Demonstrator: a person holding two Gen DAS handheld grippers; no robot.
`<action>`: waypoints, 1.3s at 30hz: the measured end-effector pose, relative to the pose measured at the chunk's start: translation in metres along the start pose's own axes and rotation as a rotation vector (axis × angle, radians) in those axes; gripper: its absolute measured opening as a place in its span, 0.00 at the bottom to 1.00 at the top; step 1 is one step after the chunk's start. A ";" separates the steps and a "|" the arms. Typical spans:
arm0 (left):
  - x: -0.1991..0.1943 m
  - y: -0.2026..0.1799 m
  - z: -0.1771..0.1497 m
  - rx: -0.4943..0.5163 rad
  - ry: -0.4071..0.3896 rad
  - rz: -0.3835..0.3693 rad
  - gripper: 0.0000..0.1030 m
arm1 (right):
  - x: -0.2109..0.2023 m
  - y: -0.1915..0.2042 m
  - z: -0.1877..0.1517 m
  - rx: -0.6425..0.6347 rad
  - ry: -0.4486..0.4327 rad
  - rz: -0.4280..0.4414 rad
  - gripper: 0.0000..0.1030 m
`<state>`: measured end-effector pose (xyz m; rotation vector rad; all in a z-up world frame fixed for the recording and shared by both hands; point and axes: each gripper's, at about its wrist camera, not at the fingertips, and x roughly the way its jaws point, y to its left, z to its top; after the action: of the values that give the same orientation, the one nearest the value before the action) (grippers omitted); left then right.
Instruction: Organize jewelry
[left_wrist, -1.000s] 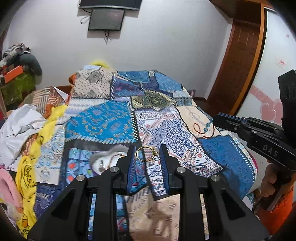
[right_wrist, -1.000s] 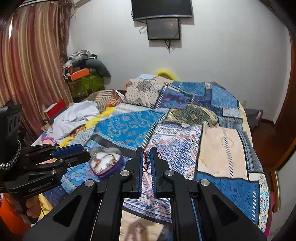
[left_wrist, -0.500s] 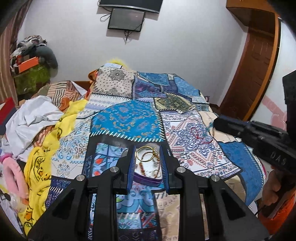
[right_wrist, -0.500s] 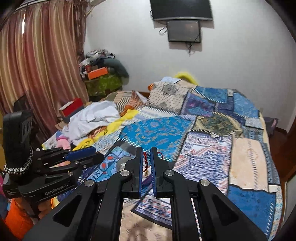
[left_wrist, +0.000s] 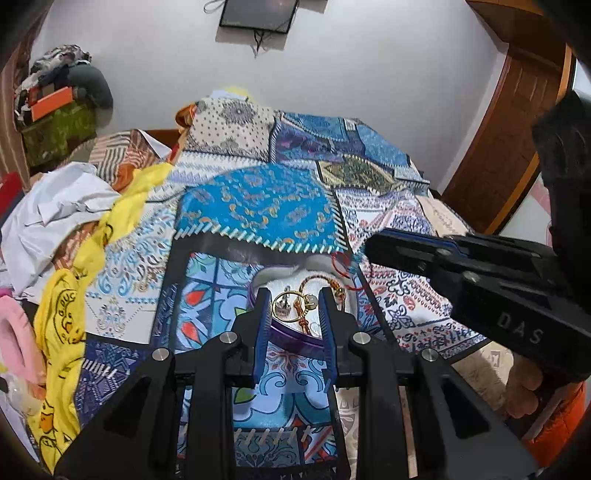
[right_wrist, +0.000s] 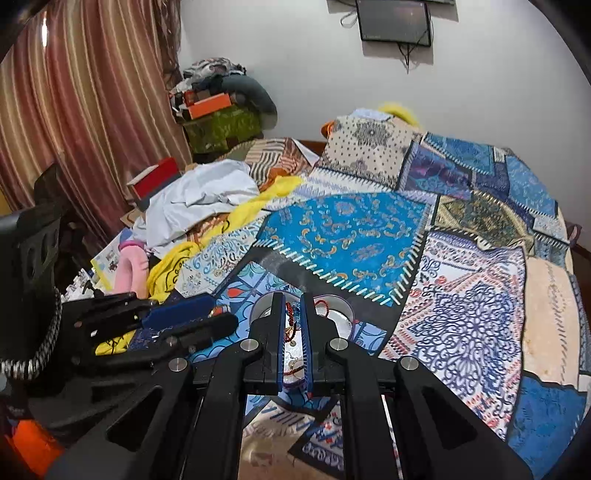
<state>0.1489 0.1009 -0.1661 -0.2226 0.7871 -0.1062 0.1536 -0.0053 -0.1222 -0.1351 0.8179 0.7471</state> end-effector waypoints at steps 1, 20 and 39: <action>0.004 0.000 -0.001 0.000 0.009 -0.003 0.24 | 0.004 -0.002 0.000 0.007 0.009 0.006 0.07; 0.037 -0.005 -0.003 0.011 0.078 -0.042 0.24 | 0.026 -0.007 -0.003 -0.014 0.077 0.014 0.09; -0.033 -0.021 0.016 0.035 -0.074 0.031 0.38 | -0.060 -0.003 0.008 0.002 -0.135 -0.086 0.44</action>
<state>0.1369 0.0886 -0.1276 -0.1806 0.7143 -0.0821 0.1334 -0.0374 -0.0747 -0.1157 0.6806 0.6669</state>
